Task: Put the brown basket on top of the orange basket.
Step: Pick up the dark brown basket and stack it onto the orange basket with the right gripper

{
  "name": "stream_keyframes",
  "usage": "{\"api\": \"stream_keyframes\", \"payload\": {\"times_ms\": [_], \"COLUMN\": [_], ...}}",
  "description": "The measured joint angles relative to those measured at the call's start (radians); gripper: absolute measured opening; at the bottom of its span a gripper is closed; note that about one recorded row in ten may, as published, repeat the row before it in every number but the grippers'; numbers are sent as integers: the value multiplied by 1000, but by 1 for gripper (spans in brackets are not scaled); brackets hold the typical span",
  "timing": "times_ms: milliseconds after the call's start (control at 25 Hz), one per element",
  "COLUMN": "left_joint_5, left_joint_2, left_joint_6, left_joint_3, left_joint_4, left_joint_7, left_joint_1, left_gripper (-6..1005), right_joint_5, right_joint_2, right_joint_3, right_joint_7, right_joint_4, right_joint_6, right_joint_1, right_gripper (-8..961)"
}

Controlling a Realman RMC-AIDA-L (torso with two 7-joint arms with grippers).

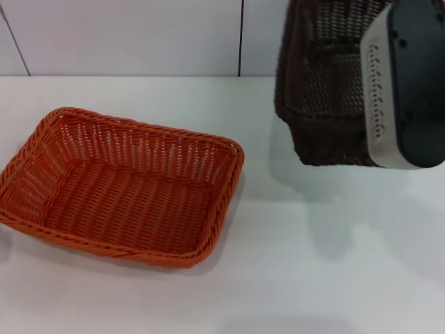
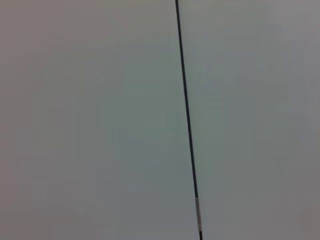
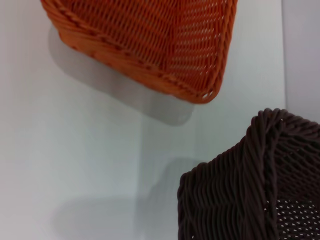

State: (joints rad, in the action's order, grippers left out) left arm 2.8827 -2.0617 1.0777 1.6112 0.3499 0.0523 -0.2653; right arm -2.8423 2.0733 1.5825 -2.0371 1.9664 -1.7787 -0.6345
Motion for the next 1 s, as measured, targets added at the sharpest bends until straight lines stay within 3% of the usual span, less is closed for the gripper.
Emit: {"api": "stream_keyframes", "payload": {"times_ms": [560, 1000], "left_joint_5": [-2, -2], "left_joint_2": [1, 3], "left_joint_6": [5, 18], "left_joint_3": [61, 84], "left_joint_4": [12, 12], "left_joint_7": [48, 38], "left_joint_1": [8, 8], "left_gripper": [614, 613], "right_joint_5": [56, 185], "right_joint_2": [4, 3], "right_joint_3": [66, 97], "right_joint_7": [274, 480], "right_joint_4": [-70, -74], "right_joint_6": [192, 231], "right_joint_1": [-89, -63], "right_gripper": [167, 172]}}
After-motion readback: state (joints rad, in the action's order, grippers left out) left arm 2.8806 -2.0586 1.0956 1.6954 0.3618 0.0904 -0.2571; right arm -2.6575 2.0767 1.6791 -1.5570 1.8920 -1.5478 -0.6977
